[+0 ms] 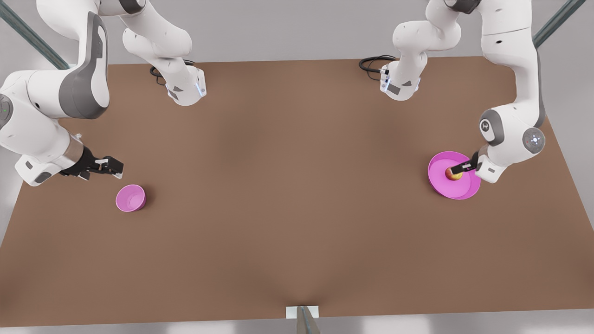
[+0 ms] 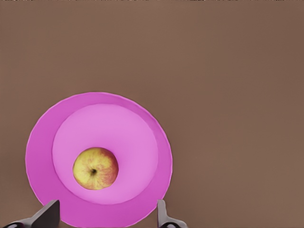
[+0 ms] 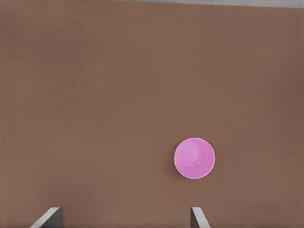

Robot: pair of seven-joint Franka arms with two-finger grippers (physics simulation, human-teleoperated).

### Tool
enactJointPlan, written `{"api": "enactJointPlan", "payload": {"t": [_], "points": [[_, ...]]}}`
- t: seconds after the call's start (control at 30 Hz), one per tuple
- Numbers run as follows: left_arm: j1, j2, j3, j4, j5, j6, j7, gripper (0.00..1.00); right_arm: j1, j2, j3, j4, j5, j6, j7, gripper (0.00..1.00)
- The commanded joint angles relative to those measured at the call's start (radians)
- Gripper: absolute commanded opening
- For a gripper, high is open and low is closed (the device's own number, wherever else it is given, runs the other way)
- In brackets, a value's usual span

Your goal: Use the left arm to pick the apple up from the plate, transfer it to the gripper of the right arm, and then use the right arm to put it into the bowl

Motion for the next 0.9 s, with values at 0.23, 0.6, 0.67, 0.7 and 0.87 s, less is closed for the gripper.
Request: {"api": "enactJointPlan", "payload": {"t": [0.23,0.6,0.67,0.7,0.87], "points": [[0.016,0.123,0.034,-0.03,-0.011,0.193,0.296,1.0,-0.001,-0.001,-0.002,0.0,0.001,0.001,-0.006,1.0],[0.027,0.234,0.031,-0.036,-0.013,0.23,0.293,1.0,-0.001,-0.001,0.0,0.002,0.001,0.001,-0.005,1.0],[0.027,0.235,0.031,-0.04,-0.013,0.228,0.293,1.0,-0.001,-0.001,-0.002,0.002,0.001,0.001,-0.006,1.0],[0.027,0.24,0.031,-0.042,-0.013,0.228,0.293,1.0,-0.001,-0.001,-0.002,0.002,0.001,0.001,-0.006,1.0],[0.027,0.241,0.031,-0.056,-0.013,0.227,0.296,0.93,-0.001,0.001,-0.003,0.002,0.001,0.001,-0.005,1.0]]}}
